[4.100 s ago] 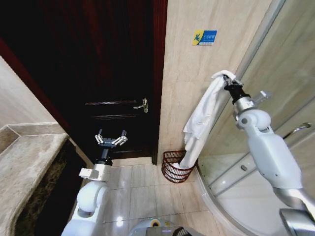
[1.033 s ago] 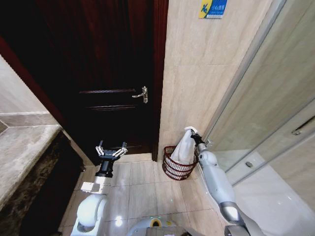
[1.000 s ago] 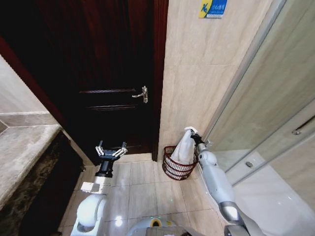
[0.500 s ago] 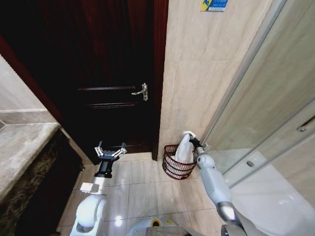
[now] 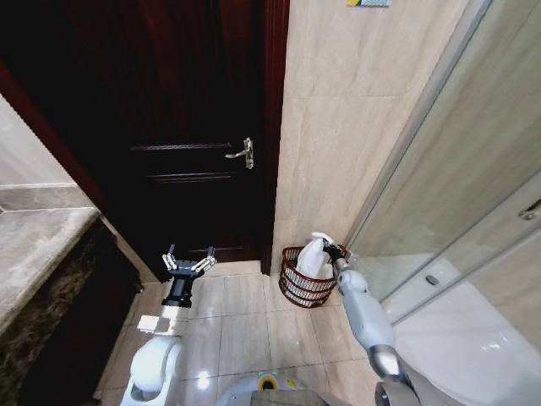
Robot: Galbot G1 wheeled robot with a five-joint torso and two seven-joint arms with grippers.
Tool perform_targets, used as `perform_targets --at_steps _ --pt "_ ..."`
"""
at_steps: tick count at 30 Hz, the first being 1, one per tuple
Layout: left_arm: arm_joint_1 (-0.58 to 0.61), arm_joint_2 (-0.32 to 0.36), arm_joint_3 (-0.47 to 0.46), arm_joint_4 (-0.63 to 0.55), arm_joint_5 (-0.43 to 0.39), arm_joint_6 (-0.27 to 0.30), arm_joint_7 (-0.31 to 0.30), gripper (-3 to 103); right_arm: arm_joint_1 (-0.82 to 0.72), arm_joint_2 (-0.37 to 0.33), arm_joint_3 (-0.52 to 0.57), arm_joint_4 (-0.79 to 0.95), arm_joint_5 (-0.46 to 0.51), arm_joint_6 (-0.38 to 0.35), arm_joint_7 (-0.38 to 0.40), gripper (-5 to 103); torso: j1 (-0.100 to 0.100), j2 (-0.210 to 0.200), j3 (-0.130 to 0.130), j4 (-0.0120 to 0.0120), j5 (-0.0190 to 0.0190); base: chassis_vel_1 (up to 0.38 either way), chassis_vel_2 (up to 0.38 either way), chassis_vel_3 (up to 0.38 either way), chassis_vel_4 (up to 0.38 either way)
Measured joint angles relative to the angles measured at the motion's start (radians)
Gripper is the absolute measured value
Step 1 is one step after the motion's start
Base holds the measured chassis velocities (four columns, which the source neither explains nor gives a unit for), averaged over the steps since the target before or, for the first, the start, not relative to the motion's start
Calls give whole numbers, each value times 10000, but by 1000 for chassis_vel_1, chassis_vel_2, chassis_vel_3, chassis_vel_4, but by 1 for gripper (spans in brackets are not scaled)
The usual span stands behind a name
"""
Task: Discard the used towel into the hamper.
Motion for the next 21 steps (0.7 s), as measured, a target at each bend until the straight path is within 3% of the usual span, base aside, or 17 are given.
perform_targets --at_steps 18,21 --pt "-78 8 -33 51 -20 -20 -1 100 149 85 286 -363 -979 -1465 115 2 -440 -924 -485 0 0 0 0 0 0" --pt "-103 7 -25 77 -13 -15 -1 100 165 50 361 -377 -1099 -2251 86 2 -528 -1117 -590 0 0 0 0 0 0"
